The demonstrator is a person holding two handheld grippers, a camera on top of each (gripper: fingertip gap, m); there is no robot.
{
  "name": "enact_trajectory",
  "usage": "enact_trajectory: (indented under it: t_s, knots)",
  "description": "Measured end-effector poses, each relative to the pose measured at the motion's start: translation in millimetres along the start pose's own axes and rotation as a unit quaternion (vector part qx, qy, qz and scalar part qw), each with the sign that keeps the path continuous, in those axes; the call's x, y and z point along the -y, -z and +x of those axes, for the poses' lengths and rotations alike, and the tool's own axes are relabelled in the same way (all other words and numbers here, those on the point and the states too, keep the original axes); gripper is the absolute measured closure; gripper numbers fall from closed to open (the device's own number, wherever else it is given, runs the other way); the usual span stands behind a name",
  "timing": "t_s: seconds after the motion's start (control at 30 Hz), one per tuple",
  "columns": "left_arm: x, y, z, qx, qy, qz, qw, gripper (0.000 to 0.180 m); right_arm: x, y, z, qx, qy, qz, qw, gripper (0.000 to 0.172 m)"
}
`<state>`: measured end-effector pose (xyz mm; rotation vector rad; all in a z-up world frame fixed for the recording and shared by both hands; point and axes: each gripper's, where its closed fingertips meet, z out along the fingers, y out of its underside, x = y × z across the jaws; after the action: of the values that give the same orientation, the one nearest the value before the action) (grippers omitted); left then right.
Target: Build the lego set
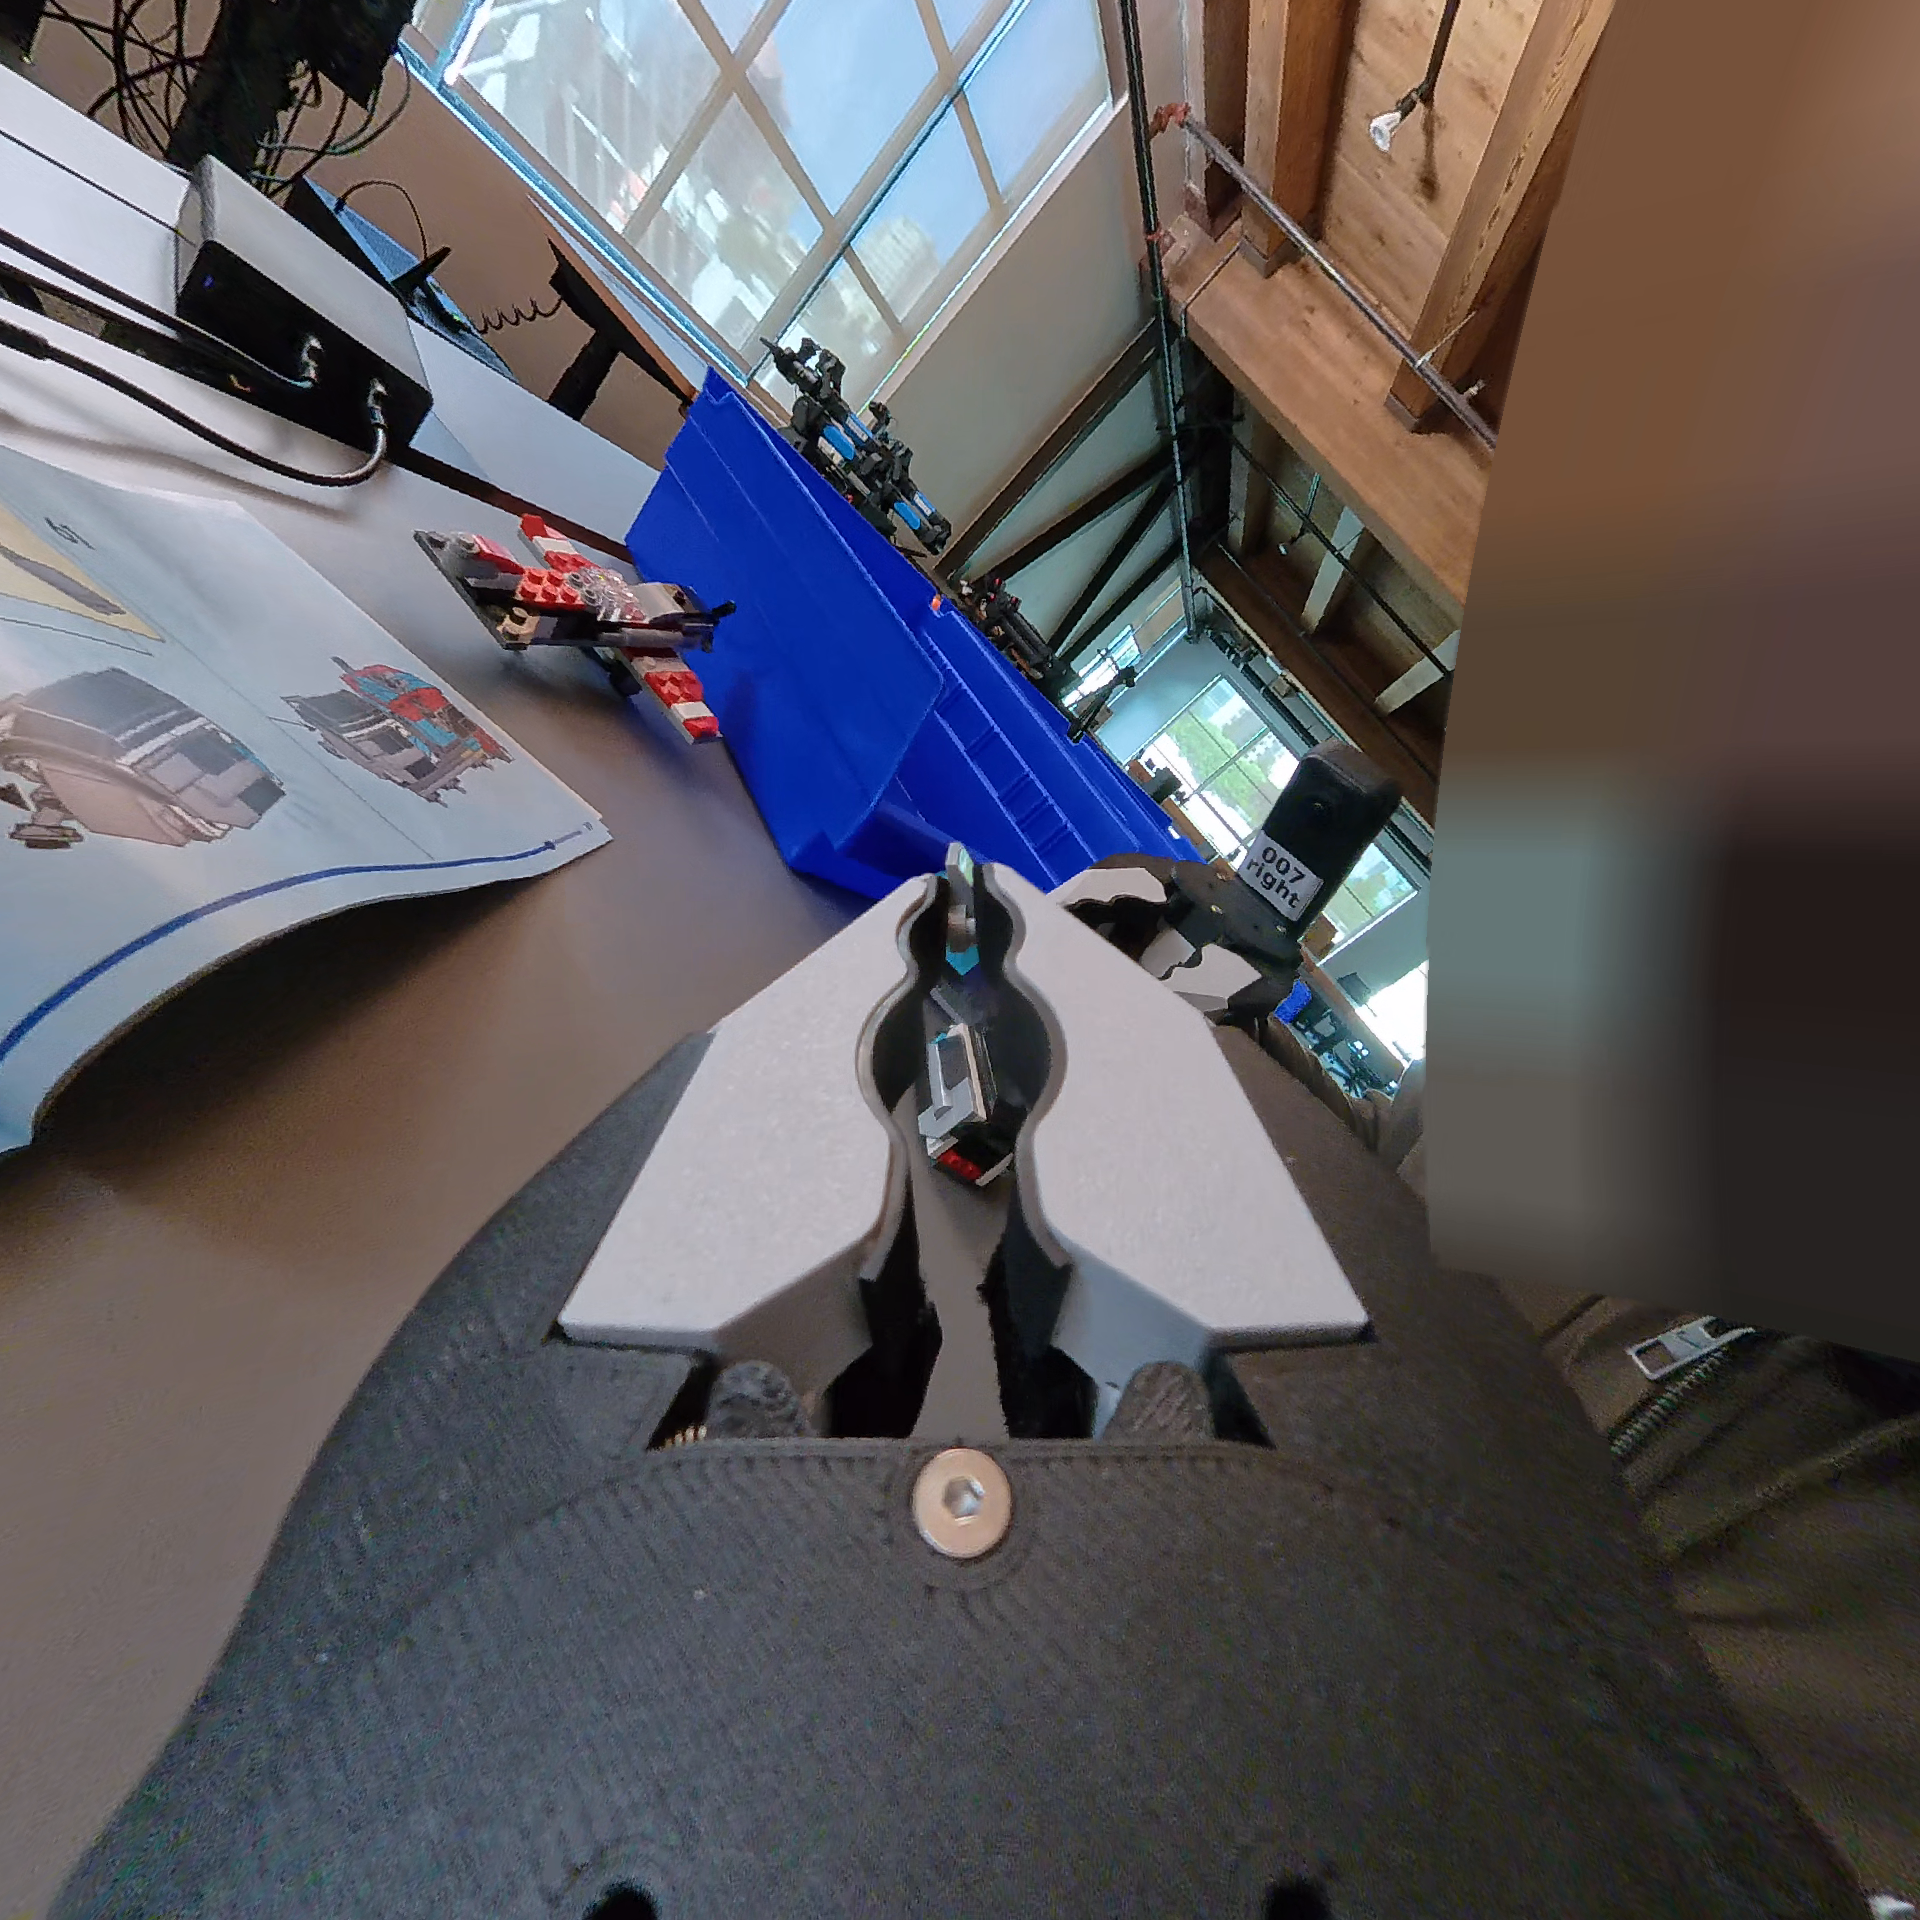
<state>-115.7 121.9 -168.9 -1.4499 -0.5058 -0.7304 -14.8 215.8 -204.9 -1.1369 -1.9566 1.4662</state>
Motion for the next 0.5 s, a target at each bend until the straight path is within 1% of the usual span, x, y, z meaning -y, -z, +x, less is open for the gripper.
enact_trajectory:
  t_s: [0.23, 0.5]
  knots:
    - [2.9, 1.5, -2.5, 0.0, 0.012, 0.008, 1.0, 0.176, 2.5, 2.6, 4.4, 0.007, -0.026, 0.01, 1.0, 0.124]
    - [4.2, 2.1, -4.7, 0.008, 0.012, 0.013, 1.0, 0.176, 2.1, 2.4, 5.3, 0.005, -0.029, 0.009, 1.0, 0.124]
